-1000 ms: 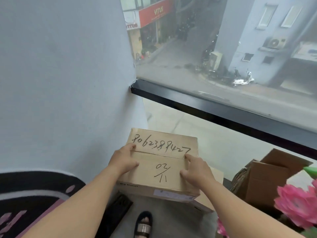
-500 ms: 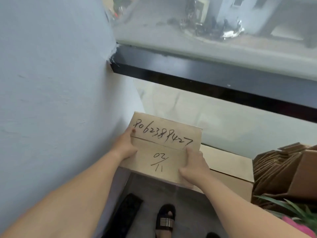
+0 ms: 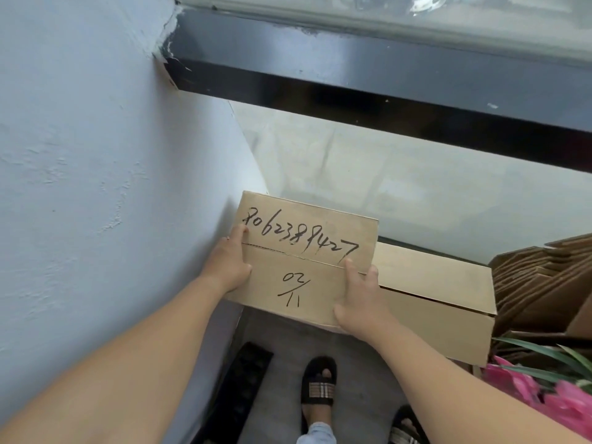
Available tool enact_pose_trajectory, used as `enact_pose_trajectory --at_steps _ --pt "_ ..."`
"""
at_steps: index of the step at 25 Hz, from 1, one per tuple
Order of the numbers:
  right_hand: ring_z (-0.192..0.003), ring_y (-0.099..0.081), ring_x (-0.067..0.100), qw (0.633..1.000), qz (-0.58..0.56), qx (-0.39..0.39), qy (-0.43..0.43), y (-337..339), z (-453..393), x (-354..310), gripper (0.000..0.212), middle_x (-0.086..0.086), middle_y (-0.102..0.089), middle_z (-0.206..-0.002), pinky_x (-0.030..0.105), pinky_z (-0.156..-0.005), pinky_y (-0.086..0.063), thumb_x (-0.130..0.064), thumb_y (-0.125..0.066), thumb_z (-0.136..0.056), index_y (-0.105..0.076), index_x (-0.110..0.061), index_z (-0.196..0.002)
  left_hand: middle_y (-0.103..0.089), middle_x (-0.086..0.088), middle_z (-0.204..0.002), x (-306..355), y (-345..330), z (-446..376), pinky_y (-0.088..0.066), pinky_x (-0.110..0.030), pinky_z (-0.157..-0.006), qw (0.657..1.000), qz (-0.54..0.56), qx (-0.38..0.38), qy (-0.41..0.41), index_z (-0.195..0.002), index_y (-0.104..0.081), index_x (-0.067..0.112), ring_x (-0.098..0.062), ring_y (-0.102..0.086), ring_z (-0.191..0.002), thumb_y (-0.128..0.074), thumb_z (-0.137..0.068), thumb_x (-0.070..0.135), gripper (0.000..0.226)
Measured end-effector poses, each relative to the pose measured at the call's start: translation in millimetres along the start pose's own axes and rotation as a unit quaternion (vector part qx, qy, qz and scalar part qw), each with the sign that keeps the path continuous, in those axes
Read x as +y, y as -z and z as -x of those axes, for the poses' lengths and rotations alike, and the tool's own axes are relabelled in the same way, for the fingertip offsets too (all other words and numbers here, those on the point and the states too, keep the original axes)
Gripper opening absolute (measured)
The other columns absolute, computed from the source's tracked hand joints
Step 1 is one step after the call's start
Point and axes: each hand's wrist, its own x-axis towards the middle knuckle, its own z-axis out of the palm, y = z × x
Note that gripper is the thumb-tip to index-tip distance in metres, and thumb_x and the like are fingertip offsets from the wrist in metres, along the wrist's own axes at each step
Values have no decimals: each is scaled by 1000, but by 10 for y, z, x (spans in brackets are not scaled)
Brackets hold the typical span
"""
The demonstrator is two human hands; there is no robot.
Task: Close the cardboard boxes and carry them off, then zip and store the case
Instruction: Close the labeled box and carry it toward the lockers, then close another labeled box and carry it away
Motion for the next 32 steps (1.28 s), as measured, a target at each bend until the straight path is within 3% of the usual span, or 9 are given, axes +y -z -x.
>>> enact_pose_trajectory --at_steps 4,6,10,14,23,25,27,30,32 --pt "-124 -52 33 999 -31 37 19 257 108 31 68 13 -39 -144 31 -93 -40 -40 -64 -88 -37 -28 -150 -30 -21 -148 211 48 161 -38 -47 -107 998 -68 -9 9 -134 -38 26 -40 -38 -135 -64 -85 44 59" --pt "-132 -50 31 998 -35 61 2 496 261 68 65 8 -49 -145 33 -101 -39 -45 -60 -93 -43 -20 -151 -34 -16 -151 472 138 317 -32 -51 -112 995 -97 -10 -16 -139 -40 27 -35 -31 -142 -54 -86 59 64" --pt "-142 -43 23 994 -55 84 -40 1031 819 232 63 0 -48 -154 32 -112 -34 -51 -54 -97 -47 -17 -150 -49 -13 -143 1234 287 701 -38 -40 -108 988 -41 -74 -127 -143 -46 18 -31 -45 -132 -48 -91 62 68" --pt "-141 -43 22 978 -132 144 -76 1498 1539 536 62 -2 -48 -154 34 -113 -33 -50 -53 -97 -49 -18 -150 -55 -12 -141 2048 392 1120 -41 -36 -99 960 -84 -141 -226 -138 -53 15 -30 -50 -128 -39 -94 64 67" --pt "-138 -46 22 889 -294 313 -161 1887 3675 1804 66 -2 -50 -151 36 -105 -37 -57 -54 -93 -51 -21 -148 -58 -7 -139 3893 116 2818 -41 -34 -97 867 -174 -159 -438 -136 -55 16 -25 -54 -125 -37 -96 65 66" --pt "-122 -56 25 864 -321 349 -171 1789 4192 2134 42 -3 -64 -122 34 -91 -38 -55 -55 -94 -68 -24 -119 -61 -8 -134 4173 -108 3364 -42 -32 -94 833 -200 -164 -489 -132 -59 13 -26 -56 -121 -36 -97 64 66" --pt "-97 -62 28 834 -344 390 -184 1581 4744 2459 40 0 -64 -89 36 -79 -41 -54 -57 -93 -66 -15 -84 -65 -8 -125 4343 -384 3965 -46 -33 -93 803 -220 -177 -524 -125 -62 12 -26 -59 -113 -36 -98 64 64" --pt "-74 -55 23 790 -376 432 -220 1130 5559 2825 46 -2 -56 -71 37 -69 -40 -53 -58 -91 -53 -15 -67 -68 -9 -109 4512 -784 4799 -50 -35 -87 749 -266 -200 -573 -111 -66 9 -26 -62 -100 -38 -100 58 57" --pt "-76 -55 22 759 -388 453 -262 741 6146 3106 45 -4 -58 -73 35 -73 -42 -53 -57 -91 -53 -14 -69 -68 -8 -103 4604 -1105 5439 -49 -35 -85 713 -291 -216 -601 -106 -65 9 -27 -63 -98 -40 -101 53 51"
